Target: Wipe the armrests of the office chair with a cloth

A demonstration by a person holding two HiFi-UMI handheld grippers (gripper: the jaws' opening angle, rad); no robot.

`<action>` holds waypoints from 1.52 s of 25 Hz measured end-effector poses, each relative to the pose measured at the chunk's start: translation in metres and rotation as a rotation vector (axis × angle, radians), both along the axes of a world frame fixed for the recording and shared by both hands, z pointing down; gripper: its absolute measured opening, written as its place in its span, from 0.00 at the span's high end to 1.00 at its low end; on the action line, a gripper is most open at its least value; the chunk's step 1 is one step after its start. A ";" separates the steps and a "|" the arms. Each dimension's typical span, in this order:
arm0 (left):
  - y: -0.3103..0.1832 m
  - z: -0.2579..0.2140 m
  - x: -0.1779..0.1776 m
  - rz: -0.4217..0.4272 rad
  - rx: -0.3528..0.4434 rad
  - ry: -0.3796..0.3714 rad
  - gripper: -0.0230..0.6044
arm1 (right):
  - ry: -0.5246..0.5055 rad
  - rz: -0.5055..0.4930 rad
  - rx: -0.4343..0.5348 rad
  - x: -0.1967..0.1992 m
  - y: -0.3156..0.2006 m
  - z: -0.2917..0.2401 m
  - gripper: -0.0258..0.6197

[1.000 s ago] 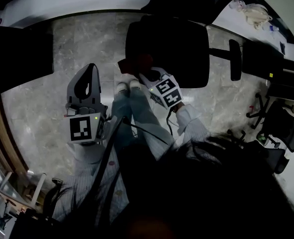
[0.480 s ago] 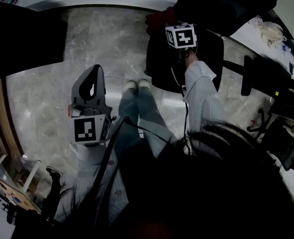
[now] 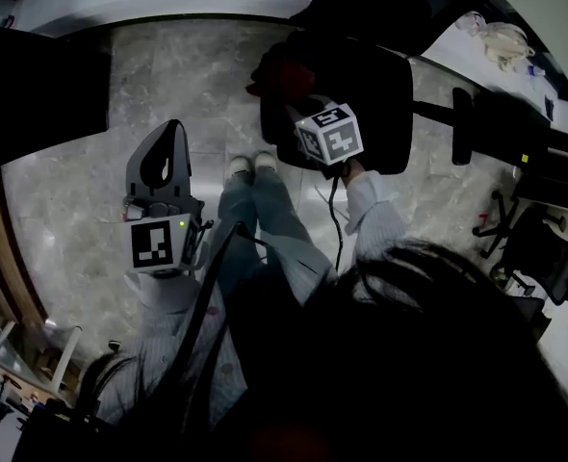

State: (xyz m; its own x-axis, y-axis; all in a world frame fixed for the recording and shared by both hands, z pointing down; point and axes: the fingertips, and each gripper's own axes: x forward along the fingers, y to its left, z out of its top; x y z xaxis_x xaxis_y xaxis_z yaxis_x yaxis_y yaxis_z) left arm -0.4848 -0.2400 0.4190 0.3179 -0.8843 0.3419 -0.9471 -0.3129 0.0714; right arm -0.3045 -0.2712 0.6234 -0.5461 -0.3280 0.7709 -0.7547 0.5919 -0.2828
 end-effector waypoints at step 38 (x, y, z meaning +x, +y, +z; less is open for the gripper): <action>0.005 -0.029 0.029 0.022 0.029 -0.002 0.96 | -0.043 -0.007 0.013 -0.005 0.089 -0.016 0.91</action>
State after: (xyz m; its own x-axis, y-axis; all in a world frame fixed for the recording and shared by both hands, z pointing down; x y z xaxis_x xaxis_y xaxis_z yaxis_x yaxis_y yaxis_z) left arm -0.4559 -0.2346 0.3899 0.3370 -0.8866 0.3169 -0.9400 -0.3357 0.0604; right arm -0.3094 -0.1818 0.6076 -0.5809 -0.3335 0.7425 -0.7377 0.6012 -0.3072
